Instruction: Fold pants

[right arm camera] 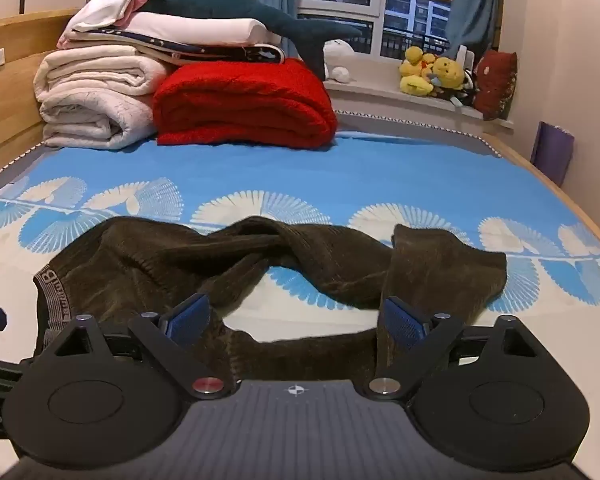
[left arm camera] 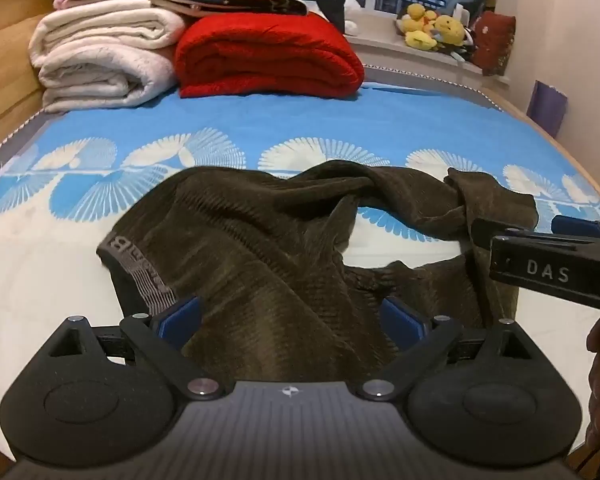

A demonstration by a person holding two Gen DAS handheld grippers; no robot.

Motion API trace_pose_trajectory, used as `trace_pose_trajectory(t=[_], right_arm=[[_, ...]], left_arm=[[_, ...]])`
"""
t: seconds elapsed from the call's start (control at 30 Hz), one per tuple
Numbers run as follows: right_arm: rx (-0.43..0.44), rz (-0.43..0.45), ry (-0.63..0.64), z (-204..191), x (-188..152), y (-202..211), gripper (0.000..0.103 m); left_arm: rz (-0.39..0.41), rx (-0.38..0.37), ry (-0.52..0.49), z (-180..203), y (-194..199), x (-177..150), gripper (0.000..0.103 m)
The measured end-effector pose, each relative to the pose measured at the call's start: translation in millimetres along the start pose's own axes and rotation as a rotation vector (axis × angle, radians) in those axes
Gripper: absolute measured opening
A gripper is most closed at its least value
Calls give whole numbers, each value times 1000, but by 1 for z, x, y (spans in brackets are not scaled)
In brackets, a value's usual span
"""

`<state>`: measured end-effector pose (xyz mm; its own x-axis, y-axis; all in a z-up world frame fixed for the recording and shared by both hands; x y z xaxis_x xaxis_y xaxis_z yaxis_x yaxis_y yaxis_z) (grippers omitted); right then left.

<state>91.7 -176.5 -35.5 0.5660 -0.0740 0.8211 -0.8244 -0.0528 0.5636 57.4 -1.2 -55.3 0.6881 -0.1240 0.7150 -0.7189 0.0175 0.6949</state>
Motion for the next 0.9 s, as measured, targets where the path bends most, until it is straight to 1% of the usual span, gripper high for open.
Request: trace_pose_trajectory(t=[0.07,0.1,0.13,0.17,0.2,0.23,0.33,0.4,0.53,0.57,0.67,0.9], right_arm=[[-22,11,4,0,1,2,88],[-32,15,8,-1,1,4,87],[-39,20,18,-2,-2,6,86],[-40,12,19,-3,-7,8,84],[-14,-18,-16,4,-8,5,84],[-7,-30,-20,9,-9,5,83],[-15,-50,2,10,-16,1,80],[-21,-58,21,10,-17,2,78],[-6,-76,11,12,-26,5,78],[0,-67,-12,12,-25,4,78],[8,-83,-27,15,-25,3,78],[0,-98,-40,17,-25,0,78]], left_arm=[[5,-8,5,-1,1,0,98],[34,-4,17,-5,8,-7,98],[43,-1,15,-7,12,-10,98],[47,38,4,2,18,-14,98],[35,43,3,5,19,-17,98],[4,49,11,8,15,-16,98],[-28,60,30,10,9,-24,98],[-29,64,24,10,8,-29,98],[-39,66,14,11,6,-33,98],[-41,65,14,11,6,-33,98],[-43,62,10,13,5,-32,98],[-52,69,10,11,0,-34,98]])
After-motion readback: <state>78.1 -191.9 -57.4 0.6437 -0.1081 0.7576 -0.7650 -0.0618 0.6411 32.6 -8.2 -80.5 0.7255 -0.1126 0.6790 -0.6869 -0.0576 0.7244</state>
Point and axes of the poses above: each gripper's, at about its wrist camera, not at the fingertips, and y roughly against the way its jaws point, z to its right, x to its top, the point moved 8 cm from there along -y, roughly the way its jaws point, and after that the axes turned 9 degrees about -y, right-handed, at the moved point
